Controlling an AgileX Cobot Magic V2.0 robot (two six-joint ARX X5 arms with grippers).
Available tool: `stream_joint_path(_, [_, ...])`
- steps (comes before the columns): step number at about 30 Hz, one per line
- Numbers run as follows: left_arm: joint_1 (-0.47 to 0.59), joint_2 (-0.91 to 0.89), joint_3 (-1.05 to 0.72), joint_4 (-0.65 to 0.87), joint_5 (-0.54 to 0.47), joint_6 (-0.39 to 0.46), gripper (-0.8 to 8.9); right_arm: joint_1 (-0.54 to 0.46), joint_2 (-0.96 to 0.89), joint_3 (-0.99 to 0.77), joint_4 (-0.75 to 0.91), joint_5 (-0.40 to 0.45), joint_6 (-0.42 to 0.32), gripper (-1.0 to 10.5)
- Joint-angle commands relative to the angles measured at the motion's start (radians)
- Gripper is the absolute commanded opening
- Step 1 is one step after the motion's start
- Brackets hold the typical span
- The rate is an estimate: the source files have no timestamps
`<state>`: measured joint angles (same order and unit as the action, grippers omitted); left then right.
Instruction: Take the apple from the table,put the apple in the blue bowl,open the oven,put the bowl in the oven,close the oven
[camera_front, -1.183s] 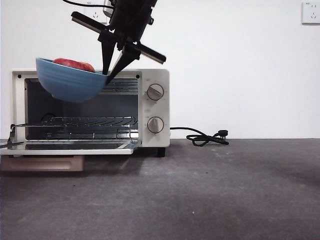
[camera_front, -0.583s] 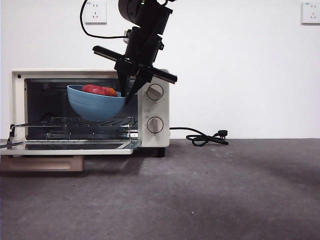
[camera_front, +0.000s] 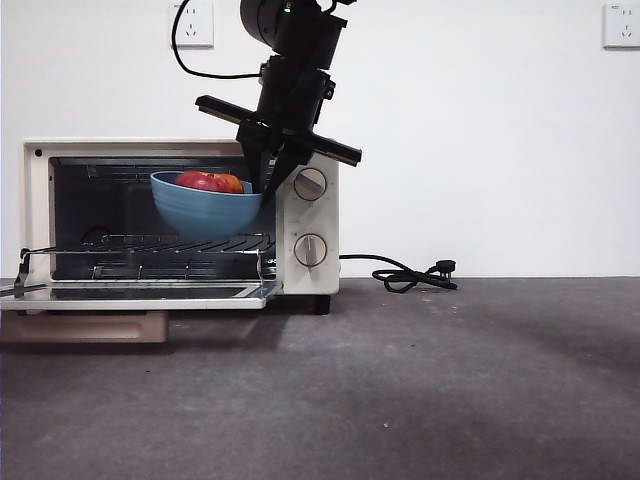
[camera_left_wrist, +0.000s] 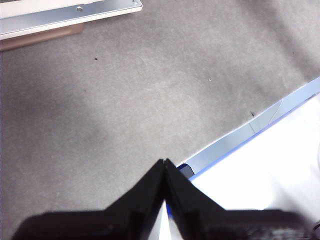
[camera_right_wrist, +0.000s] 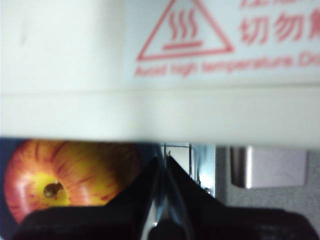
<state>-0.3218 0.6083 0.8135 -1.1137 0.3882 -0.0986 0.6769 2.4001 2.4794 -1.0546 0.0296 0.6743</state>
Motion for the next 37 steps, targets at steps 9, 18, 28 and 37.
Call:
stream_joint_path(9, [-0.003,-0.002,-0.001,0.0,0.004,-0.003,-0.05,-0.004,0.031,0.003,0.01,0.005,0.033,-0.1])
stream_joint_path(18, [-0.003,-0.002,-0.001,-0.001,0.004,-0.003,-0.05,-0.005,0.035,0.003,0.021,0.016,0.034,-0.1])
stream_joint_path(28, [-0.003,-0.002,-0.001,-0.018,0.004,-0.003,-0.05,-0.005,0.035,0.003,0.038,0.016,0.042,0.1])
stream_joint_path(37, [-0.003,-0.002,-0.001,-0.024,0.004,-0.003,-0.05,-0.004,0.035,0.003,0.038,0.024,0.061,0.1])
